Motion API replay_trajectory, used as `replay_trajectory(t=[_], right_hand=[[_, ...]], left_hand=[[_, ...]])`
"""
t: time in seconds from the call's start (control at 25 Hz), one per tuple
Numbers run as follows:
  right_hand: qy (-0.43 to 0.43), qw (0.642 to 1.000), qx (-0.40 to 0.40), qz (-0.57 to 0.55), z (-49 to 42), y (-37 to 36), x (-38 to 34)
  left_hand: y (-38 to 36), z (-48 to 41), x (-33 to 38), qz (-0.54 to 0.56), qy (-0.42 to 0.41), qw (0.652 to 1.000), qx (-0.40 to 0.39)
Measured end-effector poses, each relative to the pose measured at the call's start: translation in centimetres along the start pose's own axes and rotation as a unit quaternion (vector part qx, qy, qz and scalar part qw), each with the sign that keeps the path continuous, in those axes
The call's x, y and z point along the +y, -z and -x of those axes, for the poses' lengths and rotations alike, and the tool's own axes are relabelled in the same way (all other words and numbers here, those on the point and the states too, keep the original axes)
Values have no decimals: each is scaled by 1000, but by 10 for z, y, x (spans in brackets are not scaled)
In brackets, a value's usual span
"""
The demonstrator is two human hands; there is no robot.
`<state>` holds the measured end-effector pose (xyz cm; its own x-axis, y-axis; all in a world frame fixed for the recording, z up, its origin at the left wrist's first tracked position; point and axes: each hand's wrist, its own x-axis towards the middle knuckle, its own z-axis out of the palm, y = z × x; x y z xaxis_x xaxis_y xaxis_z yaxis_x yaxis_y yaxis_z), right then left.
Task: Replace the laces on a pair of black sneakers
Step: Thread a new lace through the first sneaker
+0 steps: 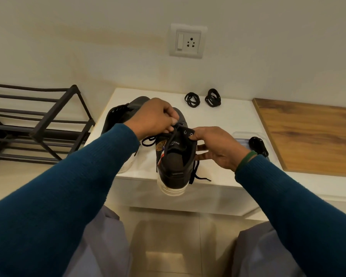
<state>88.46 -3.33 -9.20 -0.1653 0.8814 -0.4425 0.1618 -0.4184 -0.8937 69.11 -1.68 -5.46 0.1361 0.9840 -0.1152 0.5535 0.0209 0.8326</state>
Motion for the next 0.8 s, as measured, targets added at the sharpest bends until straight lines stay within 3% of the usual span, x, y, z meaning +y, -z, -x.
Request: replay_trajectory(t=[0.12,0.8], right_hand=[[-9,1000,8,-6,-1,2,-1],[0,1000,-4,-1,-2,2,-3]], left_hand=[[-5,3,4,-69,-49,996,-23],[-25,2,7,-106,-34,994,20]])
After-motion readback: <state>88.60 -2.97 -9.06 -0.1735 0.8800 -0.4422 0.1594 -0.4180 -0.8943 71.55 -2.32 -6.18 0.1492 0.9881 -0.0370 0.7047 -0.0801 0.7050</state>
